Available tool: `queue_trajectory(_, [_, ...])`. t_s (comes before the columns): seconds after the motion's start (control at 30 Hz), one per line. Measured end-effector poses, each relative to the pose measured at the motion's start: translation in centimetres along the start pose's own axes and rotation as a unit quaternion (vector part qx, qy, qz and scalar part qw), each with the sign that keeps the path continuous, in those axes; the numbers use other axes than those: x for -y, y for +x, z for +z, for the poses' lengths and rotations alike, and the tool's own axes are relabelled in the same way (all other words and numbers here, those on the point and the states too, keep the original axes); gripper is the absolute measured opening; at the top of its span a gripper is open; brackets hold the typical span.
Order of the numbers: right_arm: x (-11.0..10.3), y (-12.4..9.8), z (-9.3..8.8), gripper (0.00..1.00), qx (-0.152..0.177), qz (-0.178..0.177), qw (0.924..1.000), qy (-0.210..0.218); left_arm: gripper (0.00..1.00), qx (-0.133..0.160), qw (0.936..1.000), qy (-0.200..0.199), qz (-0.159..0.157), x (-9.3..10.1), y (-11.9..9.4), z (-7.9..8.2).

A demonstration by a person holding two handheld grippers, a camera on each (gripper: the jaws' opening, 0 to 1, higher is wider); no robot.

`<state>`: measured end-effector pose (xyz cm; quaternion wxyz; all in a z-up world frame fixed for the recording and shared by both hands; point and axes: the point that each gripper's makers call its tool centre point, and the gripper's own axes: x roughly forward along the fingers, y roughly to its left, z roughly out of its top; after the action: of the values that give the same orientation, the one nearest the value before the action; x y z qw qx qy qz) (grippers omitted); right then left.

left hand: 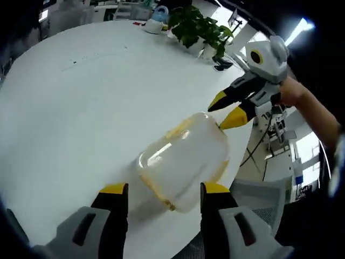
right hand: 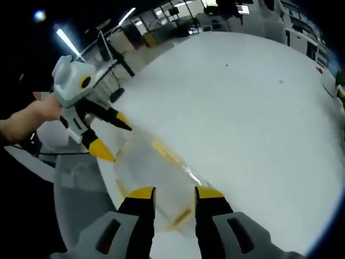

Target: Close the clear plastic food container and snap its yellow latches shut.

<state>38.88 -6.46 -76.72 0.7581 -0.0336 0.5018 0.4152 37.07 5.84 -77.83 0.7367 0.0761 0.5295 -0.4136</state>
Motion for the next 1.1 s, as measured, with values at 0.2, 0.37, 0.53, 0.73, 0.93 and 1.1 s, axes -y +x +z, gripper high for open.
queue_trajectory(0.2, [-0.8,0.1,0.2,0.34,-0.009,0.0,0.9992,-0.038,0.54,-0.003,0.9985,0.054,0.008,0.7,-0.1,0.8])
queue_trajectory(0.37, [-1.6,0.3,0.1,0.34,-0.021,0.007,0.998,-0.059,0.56,-0.011,0.9968,0.077,0.016,0.8,-0.1,1.2])
queue_trajectory(0.53, [-2.2,0.7,0.0,0.34,-0.032,0.013,0.9958,-0.085,0.56,-0.008,0.9944,0.105,0.008,1.7,-0.1,1.8])
queue_trajectory(0.73, [-2.3,1.0,0.2,0.34,-0.039,0.01,0.9942,-0.1,0.55,-0.011,0.9892,0.146,0.007,2.4,0.3,2.2])
queue_trajectory(0.93, [-2.9,1.4,0.4,0.33,-0.044,0.016,0.9923,-0.115,0.54,-0.028,0.9765,0.213,0.012,3.0,0.7,2.1])
queue_trajectory(1.1, [-3.3,1.8,0.6,0.32,-0.048,0.022,0.9907,-0.125,0.55,-0.041,0.9699,0.239,0.021,3.1,0.9,2.1])
